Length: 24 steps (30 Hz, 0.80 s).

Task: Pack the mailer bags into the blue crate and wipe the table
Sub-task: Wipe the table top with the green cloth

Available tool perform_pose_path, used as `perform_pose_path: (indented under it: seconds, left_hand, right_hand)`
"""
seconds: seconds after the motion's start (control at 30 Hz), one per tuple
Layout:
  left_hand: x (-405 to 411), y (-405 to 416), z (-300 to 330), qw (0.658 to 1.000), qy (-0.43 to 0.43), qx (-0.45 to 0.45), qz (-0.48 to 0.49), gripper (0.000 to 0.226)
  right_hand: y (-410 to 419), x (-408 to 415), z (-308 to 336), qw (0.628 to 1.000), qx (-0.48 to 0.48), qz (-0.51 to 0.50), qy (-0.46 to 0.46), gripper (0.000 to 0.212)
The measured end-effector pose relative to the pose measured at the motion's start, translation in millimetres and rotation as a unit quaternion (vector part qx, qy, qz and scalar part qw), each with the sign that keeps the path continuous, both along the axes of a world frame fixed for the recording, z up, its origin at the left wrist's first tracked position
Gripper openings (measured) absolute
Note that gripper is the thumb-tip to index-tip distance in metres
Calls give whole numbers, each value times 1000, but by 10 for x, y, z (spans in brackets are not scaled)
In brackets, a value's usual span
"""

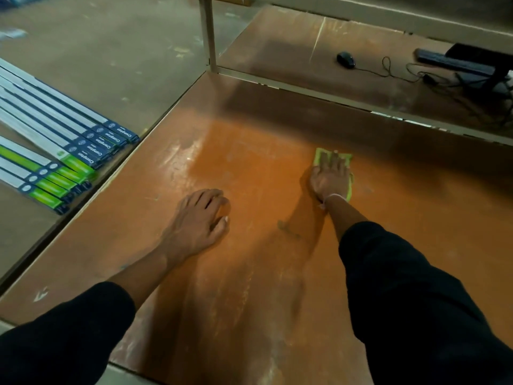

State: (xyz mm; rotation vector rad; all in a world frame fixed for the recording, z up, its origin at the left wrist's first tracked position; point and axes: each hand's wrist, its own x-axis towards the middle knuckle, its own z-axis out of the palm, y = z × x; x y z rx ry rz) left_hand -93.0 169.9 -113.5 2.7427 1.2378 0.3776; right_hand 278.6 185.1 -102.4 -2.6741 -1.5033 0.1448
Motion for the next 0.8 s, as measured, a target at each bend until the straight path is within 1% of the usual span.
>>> perform_pose_path:
  seconds: [0.03,0.07,0.1,0.17,0.23,0.27,0.3,0.33,0.37,0.43,0.47,0.5,0.53,0.57,0.63,0.67,0.7,0.73,0.8]
  left_hand:
    - [-6,1,1,1000,-1,-1,-1,47]
    - [-11,1,-10,1000,-1,0,-2,46]
    - [-15,6,-19,1000,-2,1,-3,46]
    - [-16,27,-42,1000,-3,2,-5,47]
    - [-16,44,-64,1000,-2,-2,-7,47]
    - [-22,51,-73,1000,-1,-4,-7,48]
    - [-27,50,-81,1000,-1,-7,-7,49]
    - [-30,43,-86,1000,-2,-7,-7,49]
    - [-32,37,-91,1000,-5,-4,-6,49]
    - [-35,22,-84,1000,-8,1,-1,50]
    - [-34,23,-75,1000,-7,-1,-1,50]
    - [-34,29,-74,1000,-6,-3,-1,51]
    - [-39,33,-78,1000,-6,-5,-2,52]
    - [-44,37,-83,1000,-8,-6,-5,52]
    - [-46,43,-87,1000,-18,-11,-13,52]
    - [-50,45,-86,1000,-23,-16,-15,52]
    - [-62,44,-91,999,-27,-17,-17,52]
    - [-79,36,-98,999,-31,-17,-23,52]
    - [-125,30,-96,998,-36,-22,-45,52]
  right_hand:
    - [26,-24,12,999,-4,-36,13,61]
    - [60,-108,8,999,-2,-44,18,62]
    - [96,-226,-6,1000,1,-18,15,63]
    - [153,-528,-38,994,11,108,-4,68]
    - [164,-748,-56,968,13,251,-7,74]
    - [170,-785,-53,956,8,293,-7,71]
    - [176,-760,-42,952,3,306,-5,68]
    - [170,-698,-22,959,3,284,-5,67]
    - [150,-611,-28,972,6,234,-16,68]
    - [78,-443,-62,997,14,78,-25,66]
    - [62,-421,-64,1000,10,10,-14,63]
    - [60,-465,-63,1000,6,-21,-9,62]
    - [54,-569,-65,1000,8,-7,-15,61]
    - [47,-700,-69,999,8,42,-25,61]
    - [6,-935,-74,984,14,175,-18,59]
    - [-51,-1011,-91,975,17,220,-12,58]
    - [-120,-1052,-113,972,18,235,-10,57]
    - [-187,-1059,-121,977,22,212,-14,57]
    - [-265,-1037,-129,995,26,95,-25,59]
